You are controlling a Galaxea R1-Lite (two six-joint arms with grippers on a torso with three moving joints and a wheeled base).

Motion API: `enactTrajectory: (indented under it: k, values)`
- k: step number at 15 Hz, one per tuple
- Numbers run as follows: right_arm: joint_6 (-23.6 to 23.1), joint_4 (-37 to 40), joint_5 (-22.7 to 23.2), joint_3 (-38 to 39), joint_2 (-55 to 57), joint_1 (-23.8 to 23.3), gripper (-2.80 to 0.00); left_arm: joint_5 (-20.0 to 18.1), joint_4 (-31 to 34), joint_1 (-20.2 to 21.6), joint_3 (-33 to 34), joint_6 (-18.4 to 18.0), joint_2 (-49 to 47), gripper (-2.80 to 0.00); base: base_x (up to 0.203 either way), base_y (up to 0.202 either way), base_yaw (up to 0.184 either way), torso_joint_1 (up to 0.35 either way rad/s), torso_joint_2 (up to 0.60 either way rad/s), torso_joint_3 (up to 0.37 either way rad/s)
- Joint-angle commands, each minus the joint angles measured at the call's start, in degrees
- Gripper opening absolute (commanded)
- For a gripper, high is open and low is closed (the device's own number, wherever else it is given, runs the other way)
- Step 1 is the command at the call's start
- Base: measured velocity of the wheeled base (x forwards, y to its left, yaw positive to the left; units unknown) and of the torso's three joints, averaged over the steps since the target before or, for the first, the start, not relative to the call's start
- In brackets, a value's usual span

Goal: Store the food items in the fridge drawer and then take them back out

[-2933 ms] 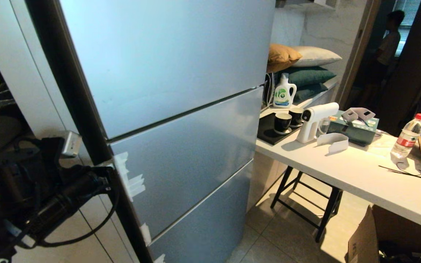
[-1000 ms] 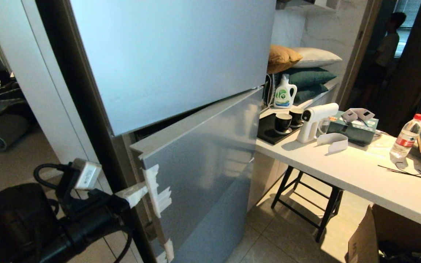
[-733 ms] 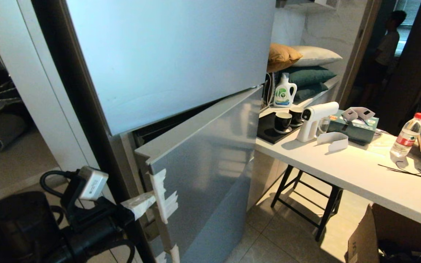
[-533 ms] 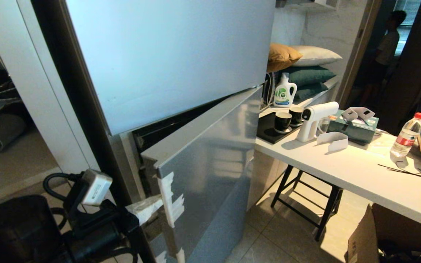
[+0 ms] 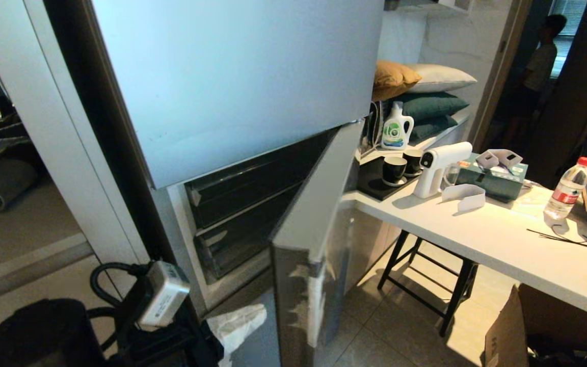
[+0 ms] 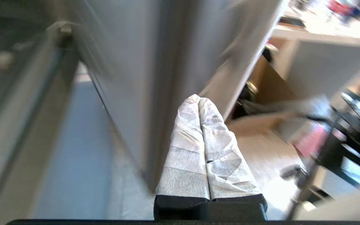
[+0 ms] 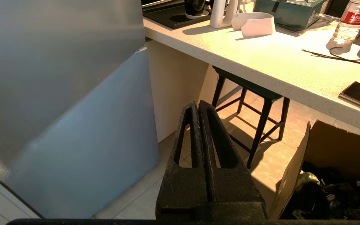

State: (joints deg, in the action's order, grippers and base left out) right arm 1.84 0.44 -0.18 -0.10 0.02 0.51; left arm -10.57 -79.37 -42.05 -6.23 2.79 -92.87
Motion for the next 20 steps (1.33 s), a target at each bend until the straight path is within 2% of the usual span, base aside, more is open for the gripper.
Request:
enactTrajectory:
  k: [1,2,5,7,9,12,16,18,20]
  values:
    - [0.0,0.0,0.0,0.0,0.0,0.0,-2.80,0.9,-0.4,-4.5,-0.2,-0.8,-0.6,-2.80,0.000,0.000,0.000,0.000,0.00,0.000]
    - [0.0,0.0,0.0,0.0,0.0,0.0,-2.80,1.9,-0.4,-5.8,-0.3,-1.2,-0.7,-2.80,0.000,0.000,0.000,0.000,0.00,0.000]
    - [0.0,0.0,0.0,0.0,0.0,0.0,-2.80,7.1,-0.5,-5.5,-1.5,-1.1,-0.6,-2.80,0.000,0.000,0.000,0.000,0.00,0.000]
    - [0.0,0.0,0.0,0.0,0.0,0.0,-2.80,13.8,-0.5,-5.2,-2.7,-1.1,0.3,-2.80,0.000,0.000,0.000,0.000,0.00,0.000]
    - [0.0,0.0,0.0,0.0,0.1,0.0,-2.80,18.9,-0.5,-4.4,-4.5,-1.1,3.0,-2.80,0.000,0.000,0.000,0.000,0.00,0.000]
    - [-0.1,0.0,0.0,0.0,0.0,0.0,-2.80,19.9,-0.4,3.4,-6.3,-1.1,6.9,-2.80,0.000,0.000,0.000,0.000,0.00,0.000]
    - [0.0,0.0,0.0,0.0,0.0,0.0,-2.80,19.6,1.8,19.3,-6.5,-3.4,24.0,-2.80,0.000,0.000,0.000,0.000,0.00,0.000]
    - [-0.1,0.0,0.0,0.0,0.0,0.0,-2.80,19.1,7.2,26.4,-7.6,-4.2,36.1,-2.80,0.000,0.000,0.000,0.000,0.00,0.000]
    - [-0.1,0.0,0.0,0.0,0.1,0.0,-2.80,19.8,17.9,31.7,-9.0,-4.6,49.1,-2.80,0.000,0.000,0.000,0.000,0.00,0.000]
